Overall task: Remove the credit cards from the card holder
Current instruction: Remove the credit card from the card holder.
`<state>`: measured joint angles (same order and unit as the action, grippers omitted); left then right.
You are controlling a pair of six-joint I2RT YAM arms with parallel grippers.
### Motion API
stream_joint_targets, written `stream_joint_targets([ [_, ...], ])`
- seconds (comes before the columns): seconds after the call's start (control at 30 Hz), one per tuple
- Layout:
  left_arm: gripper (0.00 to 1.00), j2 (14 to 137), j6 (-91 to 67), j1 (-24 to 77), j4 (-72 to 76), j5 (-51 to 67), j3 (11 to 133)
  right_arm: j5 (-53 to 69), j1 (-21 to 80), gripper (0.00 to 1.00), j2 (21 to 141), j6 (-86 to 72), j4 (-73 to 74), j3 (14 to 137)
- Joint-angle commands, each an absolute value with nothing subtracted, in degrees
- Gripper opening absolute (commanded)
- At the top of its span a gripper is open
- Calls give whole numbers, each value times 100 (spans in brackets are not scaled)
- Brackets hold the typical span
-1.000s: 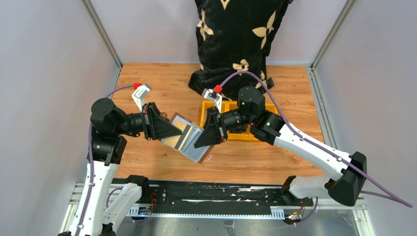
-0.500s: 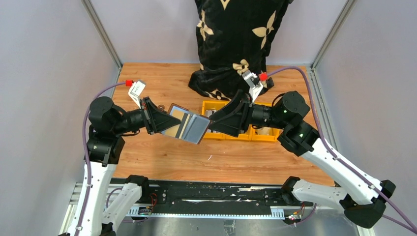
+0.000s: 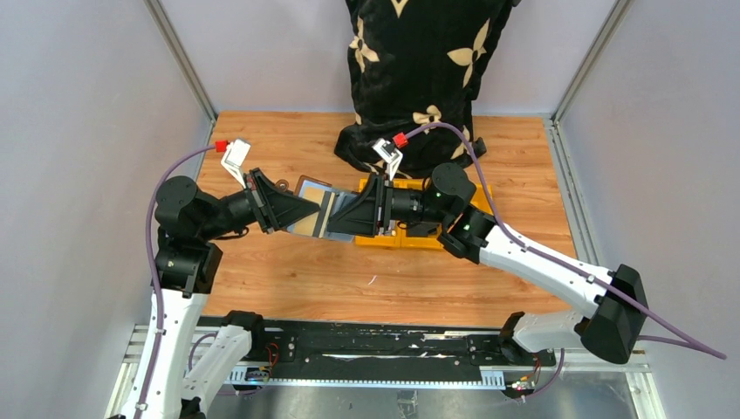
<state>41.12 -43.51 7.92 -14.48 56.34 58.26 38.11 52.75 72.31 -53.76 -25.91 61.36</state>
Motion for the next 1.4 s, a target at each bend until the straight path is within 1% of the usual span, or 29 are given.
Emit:
stream_joint_targets([
  [0.0, 2, 4050, -5105, 773, -680, 5949, 5665, 3990, 5336, 55, 7496, -5840, -3539, 6187],
  [0.07, 2, 4048, -5309, 773, -505, 6027, 5595, 3999, 5333, 53, 7566, -5967, -3724, 6188],
  [0.17, 2, 4068, -5499, 773, -357, 6080, 5555, 4001, 5337, 48, 7633, -6089, -3949, 6149],
  [0.23, 2, 4075, -5553, 776, -300, 6097, 5543, 3999, 5335, 42, 7652, -6195, -4113, 6108],
  [0.3, 3, 4086, -5623, 773, -261, 6112, 5514, 4009, 5335, 33, 7671, -6342, -4358, 6064],
  [0.4, 9, 4096, -5779, 773, -175, 6160, 5444, 4033, 5335, 21, 7707, -6597, -4738, 5979],
  [0.43, 13, 4097, -5926, 773, -78, 6215, 5408, 4039, 5335, 16, 7709, -6664, -4891, 5929],
  [0.5, 19, 4100, -6149, 773, 196, 6301, 5316, 4027, 5336, 9, 7700, -6758, -5067, 5843],
  [0.57, 23, 4111, -6387, 773, 380, 6407, 5250, 4009, 5335, 3, 7678, -6813, -5173, 5768],
  [0.63, 24, 4108, -6530, 773, 487, 6480, 5205, 4008, 5339, 0, 7650, -6851, -5248, 5705],
  [0.7, 24, 4107, -6629, 773, 558, 6548, 5185, 4024, 5331, 0, 7611, -6860, -5300, 5653],
  [0.87, 18, 4153, -6911, 773, 805, 6640, 5238, 4015, 5339, 0, 7437, -6876, -5449, 5401],
  [1.03, 15, 4173, -6978, 773, 847, 6645, 5312, 3952, 5334, 0, 7217, -6738, -5370, 5219],
  [1.23, 7, 4155, -6993, 773, 865, 6636, 5350, 4034, 5335, 0, 7187, -6662, -5251, 5222],
  [1.27, 5, 4155, -6984, 773, 869, 6636, 5360, 4065, 5339, 2, 7203, -6669, -5251, 5240],
  [1.33, 2, 4144, -6951, 773, 850, 6620, 5356, 4046, 5339, 20, 7236, -6712, -5249, 5288],
  [1.37, 0, 4137, -6909, 773, 821, 6606, 5353, 4006, 5345, 26, 7261, -6734, -5259, 5309],
])
